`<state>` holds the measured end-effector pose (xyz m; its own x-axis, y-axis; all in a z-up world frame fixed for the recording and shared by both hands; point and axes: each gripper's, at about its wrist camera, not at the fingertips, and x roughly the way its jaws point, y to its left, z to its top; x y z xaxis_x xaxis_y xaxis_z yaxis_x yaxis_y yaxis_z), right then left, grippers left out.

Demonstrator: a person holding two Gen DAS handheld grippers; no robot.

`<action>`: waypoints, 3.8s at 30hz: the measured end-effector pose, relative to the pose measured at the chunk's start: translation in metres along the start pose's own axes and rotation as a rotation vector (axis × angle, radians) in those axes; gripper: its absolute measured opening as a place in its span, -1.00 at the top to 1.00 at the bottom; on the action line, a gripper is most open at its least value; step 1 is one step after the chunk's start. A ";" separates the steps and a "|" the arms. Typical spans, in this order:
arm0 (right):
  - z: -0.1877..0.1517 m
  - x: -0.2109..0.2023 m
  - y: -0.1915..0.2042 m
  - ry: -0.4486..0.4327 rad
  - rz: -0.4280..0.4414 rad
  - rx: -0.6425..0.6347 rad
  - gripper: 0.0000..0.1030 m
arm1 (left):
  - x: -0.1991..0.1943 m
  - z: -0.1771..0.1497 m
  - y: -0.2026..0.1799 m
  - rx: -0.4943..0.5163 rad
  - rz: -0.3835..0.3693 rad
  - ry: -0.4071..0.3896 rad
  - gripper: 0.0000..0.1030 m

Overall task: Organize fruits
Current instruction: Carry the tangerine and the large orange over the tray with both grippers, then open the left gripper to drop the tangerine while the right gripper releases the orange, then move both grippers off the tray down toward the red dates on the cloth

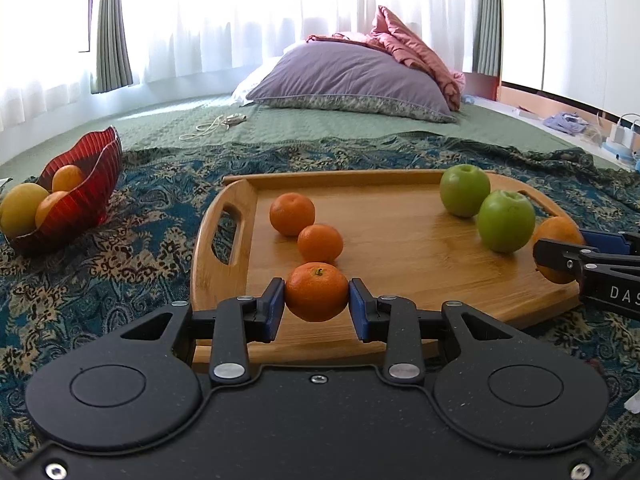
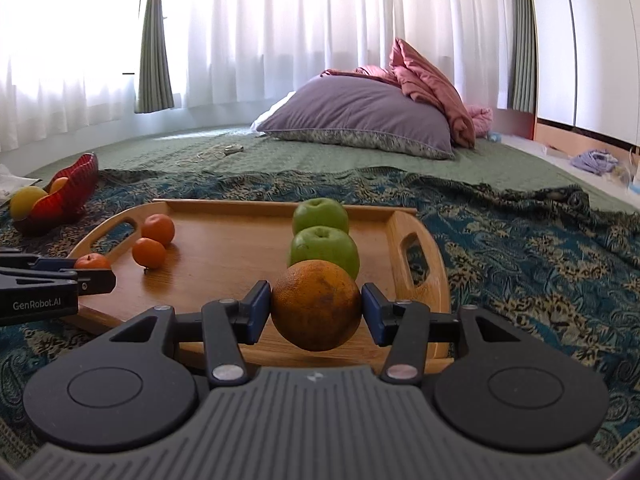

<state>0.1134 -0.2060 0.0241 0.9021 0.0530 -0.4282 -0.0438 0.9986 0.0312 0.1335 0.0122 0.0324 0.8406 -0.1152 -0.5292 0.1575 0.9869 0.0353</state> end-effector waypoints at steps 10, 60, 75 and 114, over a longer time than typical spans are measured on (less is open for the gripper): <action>-0.001 0.012 0.002 0.020 -0.020 0.012 -0.04 | 0.019 0.000 -0.003 0.001 -0.001 0.011 0.36; -0.005 -0.001 0.009 0.033 -0.004 -0.036 -0.40 | 0.011 0.005 -0.007 0.020 -0.003 0.010 -0.07; -0.024 -0.048 0.013 -0.015 0.063 -0.121 -0.59 | -0.035 -0.010 -0.025 0.076 -0.115 0.012 -0.46; -0.063 -0.067 0.011 0.067 0.112 -0.085 0.18 | -0.027 -0.033 -0.080 0.095 -0.282 0.130 0.24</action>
<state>0.0257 -0.1975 -0.0038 0.8589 0.1616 -0.4860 -0.1811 0.9834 0.0069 0.0810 -0.0603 0.0159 0.6850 -0.3613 -0.6326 0.4274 0.9025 -0.0526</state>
